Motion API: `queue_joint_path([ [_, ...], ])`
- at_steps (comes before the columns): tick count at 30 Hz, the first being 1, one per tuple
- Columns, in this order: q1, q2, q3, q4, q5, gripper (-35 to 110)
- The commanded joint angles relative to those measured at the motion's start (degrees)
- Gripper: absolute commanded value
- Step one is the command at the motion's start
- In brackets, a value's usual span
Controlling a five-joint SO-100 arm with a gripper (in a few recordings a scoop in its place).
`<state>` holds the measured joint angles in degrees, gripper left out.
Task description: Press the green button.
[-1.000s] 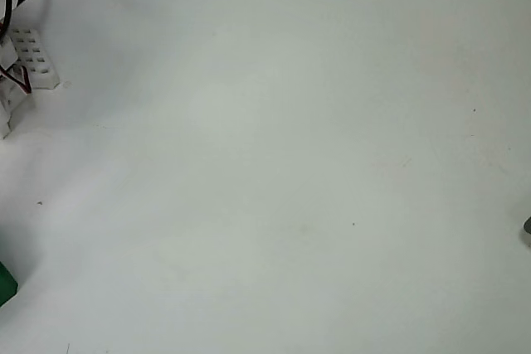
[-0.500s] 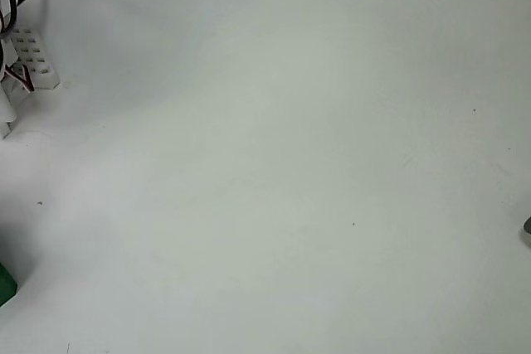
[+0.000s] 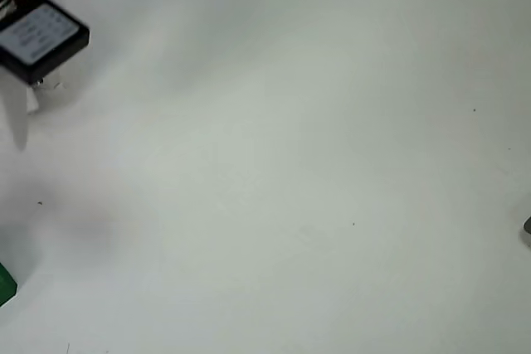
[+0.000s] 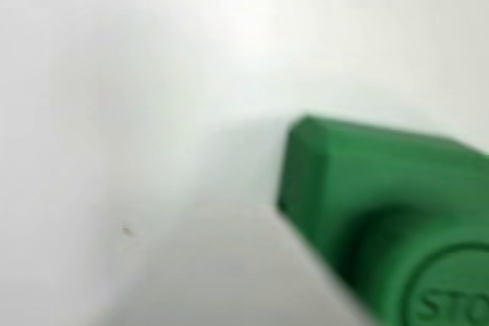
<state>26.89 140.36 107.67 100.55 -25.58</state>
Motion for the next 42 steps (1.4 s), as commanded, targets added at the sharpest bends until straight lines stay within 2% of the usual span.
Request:
queue_joint_path([
  [1,-7.2,13.4,3.5,1.0,6.6,0],
  [4,-12.2,23.6,7.4,0.9,11.3,0],
  [8,-13.9,35.2,12.7,0.7,12.7,0],
  [13,-16.4,48.1,23.3,-8.3,12.1,0],
  [28,-25.0,49.0,36.9,-30.9,10.3,0],
  [31,-25.0,49.0,42.3,-34.0,11.3,0],
  [42,-27.4,49.0,66.9,-55.2,15.3,0],
])
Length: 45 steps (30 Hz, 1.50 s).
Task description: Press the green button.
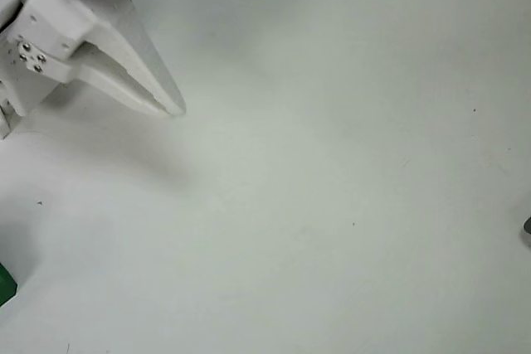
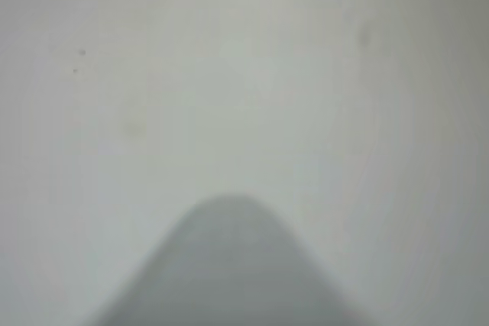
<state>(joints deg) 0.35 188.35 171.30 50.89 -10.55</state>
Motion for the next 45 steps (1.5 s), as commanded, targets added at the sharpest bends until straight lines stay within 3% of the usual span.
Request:
queue_joint_path([
  [1,-2.4,1.1,4.4,-6.7,0.8,0],
  [9,-4.0,1.2,4.4,-6.2,1.3,0],
  [20,-4.6,1.2,4.4,21.4,17.1,0],
  [45,-11.3,1.4,4.4,23.6,6.3,0],
])
